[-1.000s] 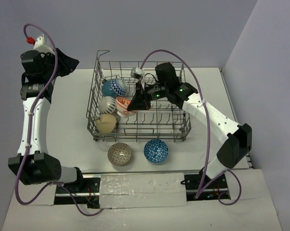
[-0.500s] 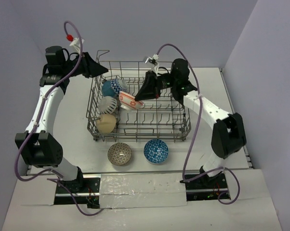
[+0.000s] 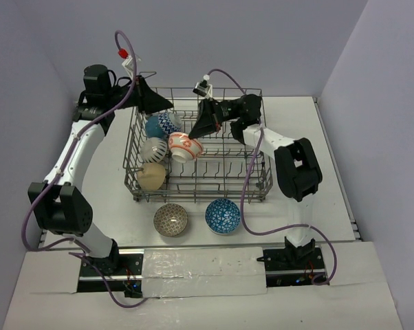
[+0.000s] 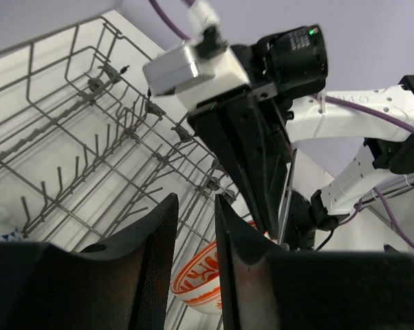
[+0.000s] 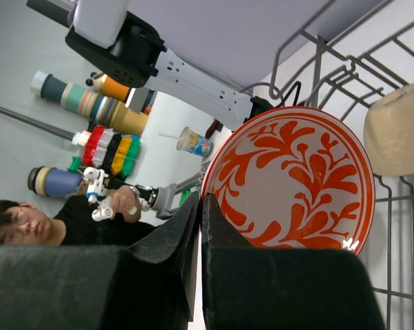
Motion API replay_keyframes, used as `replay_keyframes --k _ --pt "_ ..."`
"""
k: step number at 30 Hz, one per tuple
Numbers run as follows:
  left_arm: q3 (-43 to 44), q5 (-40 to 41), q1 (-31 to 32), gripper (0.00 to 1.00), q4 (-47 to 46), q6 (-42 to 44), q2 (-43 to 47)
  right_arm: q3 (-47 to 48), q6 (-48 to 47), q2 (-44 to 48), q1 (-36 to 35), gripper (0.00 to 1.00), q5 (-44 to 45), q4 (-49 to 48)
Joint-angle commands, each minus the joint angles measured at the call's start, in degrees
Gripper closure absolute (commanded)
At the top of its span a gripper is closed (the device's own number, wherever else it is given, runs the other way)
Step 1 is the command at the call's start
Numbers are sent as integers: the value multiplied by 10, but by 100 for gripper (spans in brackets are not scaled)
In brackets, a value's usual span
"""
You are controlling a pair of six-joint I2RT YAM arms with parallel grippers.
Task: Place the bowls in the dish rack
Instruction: Place the bowl in the dish rack.
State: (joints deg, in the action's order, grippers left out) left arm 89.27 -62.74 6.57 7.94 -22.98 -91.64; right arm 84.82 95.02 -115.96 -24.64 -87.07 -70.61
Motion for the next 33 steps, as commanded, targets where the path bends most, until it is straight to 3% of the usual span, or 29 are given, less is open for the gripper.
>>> replay_keyframes --k 1,12,21,33 --pt "20 -17 13 67 8 26 -25 44 46 11 14 100 -5 -306" --pt "6 -98 20 70 -5 42 -53 91 67 -11 26 100 -6 -306" --pt "-84 -174 21 73 -256 -114 -44 75 57 -6 38 100 -2 -306" --pt "-84 -186 47 74 -271 -116 -56 99 71 -37 49 100 4 -306"
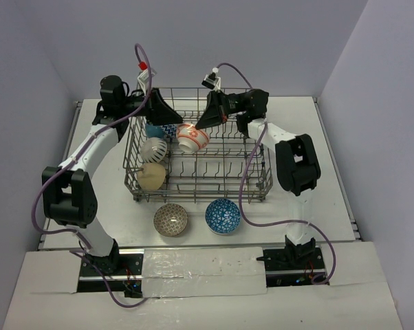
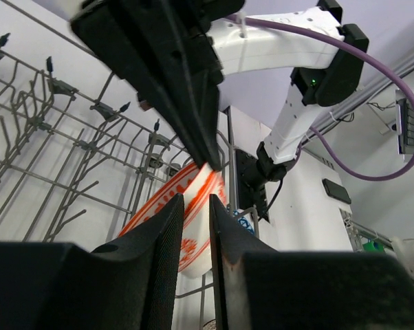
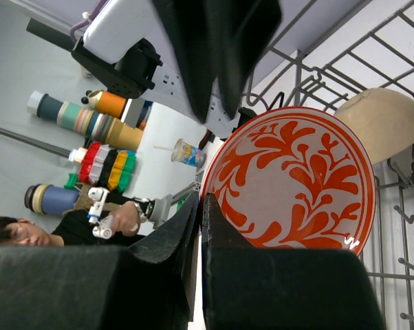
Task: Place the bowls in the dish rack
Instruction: Place the bowl in the dish rack.
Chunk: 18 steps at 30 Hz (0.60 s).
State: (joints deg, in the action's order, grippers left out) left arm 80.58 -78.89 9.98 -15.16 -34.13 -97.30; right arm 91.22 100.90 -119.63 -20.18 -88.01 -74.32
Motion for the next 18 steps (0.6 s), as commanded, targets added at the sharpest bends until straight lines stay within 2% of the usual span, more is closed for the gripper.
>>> replay_keyframes --k 1,18 --pt "5 -26 15 74 -40 -4 -1 35 12 -1 4 100 13 -268" --pt "31 -10 38 74 -37 -2 -39 23 9 5 9 100 9 -268"
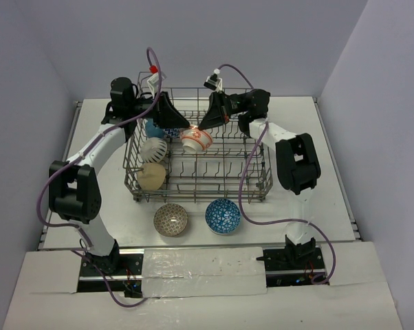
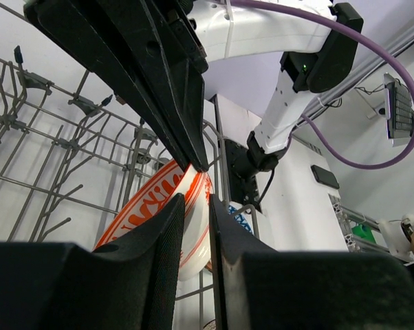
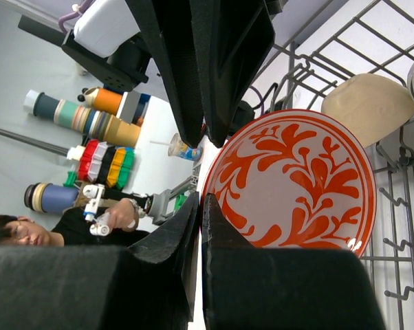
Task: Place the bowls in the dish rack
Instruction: Place the bowl in the dish rack.
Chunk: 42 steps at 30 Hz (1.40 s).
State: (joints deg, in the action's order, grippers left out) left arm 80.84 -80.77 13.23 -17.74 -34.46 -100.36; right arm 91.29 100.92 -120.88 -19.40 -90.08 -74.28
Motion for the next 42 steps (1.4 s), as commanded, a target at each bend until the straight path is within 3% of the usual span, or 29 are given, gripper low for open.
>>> replay_keyframes --k 1,4,5,9,15,19,23,25,26,27,28,30,35,42 --pt "34 15 6 74 3 5 -2 21 9 18 4 100 35 -269" --pt "74 58 6 73 79 73 12 32 16 19 14 100 28 -268" --pt "104 74 7 72 149 92 19 34 23 19 17 100 27 -268" --pt "156 145 6 72 243 124 36 56 41 15 23 100 21 -268" --pt "163 239 6 73 257 113 74 129 74 -24 37 100 51 -257" --pt "164 288 6 73 266 96 89 161 21 -28 51 100 89 -190" --pt "170 338 5 74 285 85 97 131 -125 1 53 100 114 -35" --pt "172 355 5 74 292 80 99 95 -210 34 53 100 126 106" --pt "169 359 5 74 294 78 104 85 -319 47 54 100 144 172" --pt "168 362 5 73 294 77 106 79 -395 71 54 100 157 345" --pt "166 371 5 73 293 73 111 93 -558 79 53 100 174 446" --pt "165 373 5 73 299 73 112 134 -677 86 46 100 212 688" --pt "140 379 5 73 295 72 127 58 -735 133 44 100 221 715" --pt "98 409 3 73 302 78 153 60 -864 173 33 100 297 918"
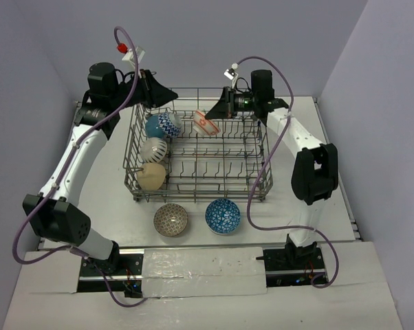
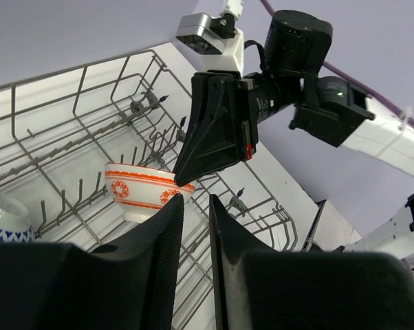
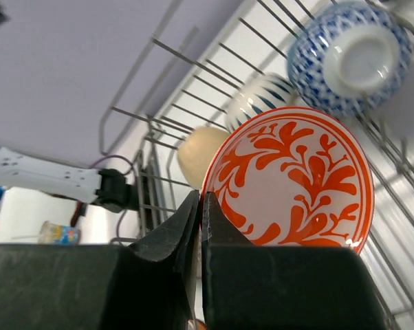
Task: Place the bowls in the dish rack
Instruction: Place the bowl in the dish rack.
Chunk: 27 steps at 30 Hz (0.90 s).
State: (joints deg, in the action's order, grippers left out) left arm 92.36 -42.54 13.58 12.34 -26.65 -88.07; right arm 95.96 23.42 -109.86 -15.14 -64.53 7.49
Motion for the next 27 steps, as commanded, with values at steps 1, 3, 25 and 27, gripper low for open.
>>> replay_keyframes --k 1,3,25,27 --pt "-24 33 0 73 3 3 40 19 -109 67 -13 100 71 117" --pt "-39 54 0 73 12 7 47 34 -129 72 -24 100 105 178" --pt "-126 124 -8 71 11 27 84 179 -262 13 -160 100 497 431" --pt "-128 125 -9 71 10 25 87 169 -264 11 -168 100 521 428"
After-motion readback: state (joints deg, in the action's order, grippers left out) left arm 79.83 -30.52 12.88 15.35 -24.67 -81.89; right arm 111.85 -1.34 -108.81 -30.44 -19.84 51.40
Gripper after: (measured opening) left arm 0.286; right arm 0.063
